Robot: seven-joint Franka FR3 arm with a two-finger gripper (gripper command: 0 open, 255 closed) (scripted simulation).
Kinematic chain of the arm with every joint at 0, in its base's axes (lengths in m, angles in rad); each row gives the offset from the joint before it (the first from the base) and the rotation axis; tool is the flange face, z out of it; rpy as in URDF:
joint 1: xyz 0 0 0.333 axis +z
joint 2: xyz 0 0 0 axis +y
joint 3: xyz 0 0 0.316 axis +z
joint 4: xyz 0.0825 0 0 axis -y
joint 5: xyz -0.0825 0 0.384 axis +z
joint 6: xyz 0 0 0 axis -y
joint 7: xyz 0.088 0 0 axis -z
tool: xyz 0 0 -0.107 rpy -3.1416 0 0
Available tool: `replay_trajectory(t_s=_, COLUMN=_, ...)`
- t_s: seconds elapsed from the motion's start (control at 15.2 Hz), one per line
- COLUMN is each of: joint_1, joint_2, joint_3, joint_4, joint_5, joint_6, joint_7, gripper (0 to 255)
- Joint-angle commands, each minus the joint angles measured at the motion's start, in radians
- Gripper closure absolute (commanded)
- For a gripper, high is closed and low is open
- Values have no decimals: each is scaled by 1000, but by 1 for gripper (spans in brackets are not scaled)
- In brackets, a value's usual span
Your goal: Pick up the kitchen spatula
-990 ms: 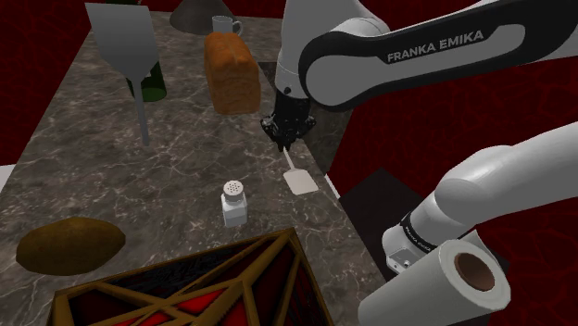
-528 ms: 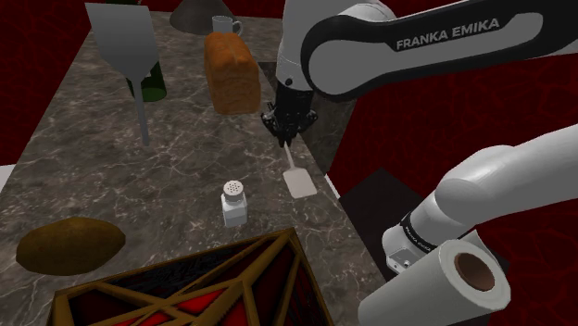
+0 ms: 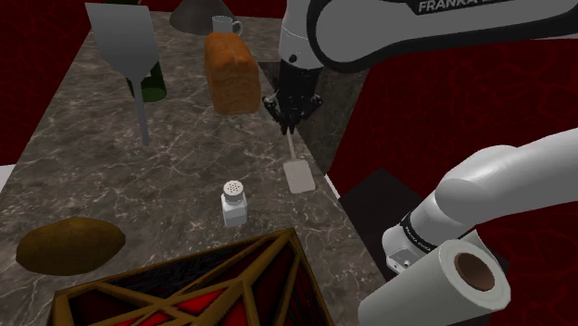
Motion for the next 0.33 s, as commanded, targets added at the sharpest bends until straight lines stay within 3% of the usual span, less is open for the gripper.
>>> replay_trajectory(t_s=0.0, joint_1=-2, joint_2=-4, joint_3=-7, joint_4=26, joint_5=-4, joint_6=-30, joint_7=0, gripper=255)
replay_trajectory(t_s=0.26, joint_1=-2, joint_2=-10, joint_3=-15, joint_4=50, joint_5=-7, joint_6=-60, joint_7=-1, gripper=255)
